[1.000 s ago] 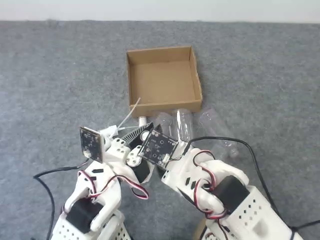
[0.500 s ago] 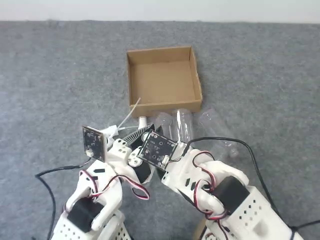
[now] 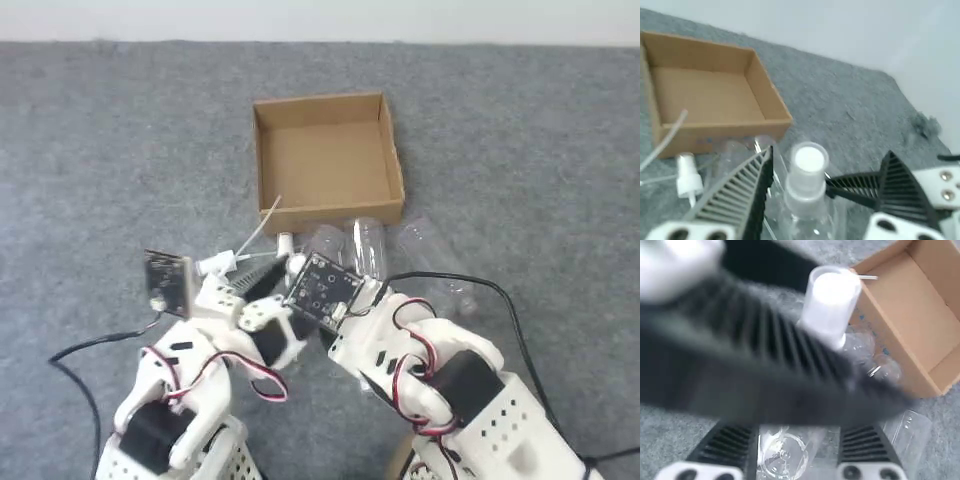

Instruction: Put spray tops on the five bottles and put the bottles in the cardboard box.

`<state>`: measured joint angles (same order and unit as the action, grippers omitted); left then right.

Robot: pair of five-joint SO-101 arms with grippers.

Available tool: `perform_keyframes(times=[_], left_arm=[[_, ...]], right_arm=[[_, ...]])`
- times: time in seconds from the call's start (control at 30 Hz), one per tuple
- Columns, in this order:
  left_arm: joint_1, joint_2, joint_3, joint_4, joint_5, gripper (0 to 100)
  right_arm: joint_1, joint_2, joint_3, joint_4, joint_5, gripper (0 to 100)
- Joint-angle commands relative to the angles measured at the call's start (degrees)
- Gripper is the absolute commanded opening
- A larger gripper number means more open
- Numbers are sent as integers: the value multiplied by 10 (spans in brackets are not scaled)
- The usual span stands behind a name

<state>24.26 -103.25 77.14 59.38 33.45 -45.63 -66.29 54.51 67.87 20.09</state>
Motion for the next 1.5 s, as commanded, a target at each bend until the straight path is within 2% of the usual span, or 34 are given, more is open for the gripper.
perform_keyframes(times=[0.0,0.43,0.63,0.9,1.03,1.17,1.37,1.47], left_arm=[[-47,-10,-48,1,9,320],[-138,-10,-54,3,-12,316],[-218,-10,-52,1,-11,194],[-251,-10,-22,0,-13,26],[-232,-10,11,-3,-11,13],[-171,-10,67,-41,-13,13],[-149,-10,99,-86,-14,13],[-126,-10,97,-86,-14,13]], right_arm=[[7,-16,-11,-16,6,69],[13,-18,16,-48,4,69],[13,-21,16,-48,2,69],[13,-22,16,-49,1,69],[13,-22,16,-57,-14,69],[10,-22,16,-81,-63,69],[7,-22,16,-85,-63,69],[-16,-21,17,-82,-62,69]])
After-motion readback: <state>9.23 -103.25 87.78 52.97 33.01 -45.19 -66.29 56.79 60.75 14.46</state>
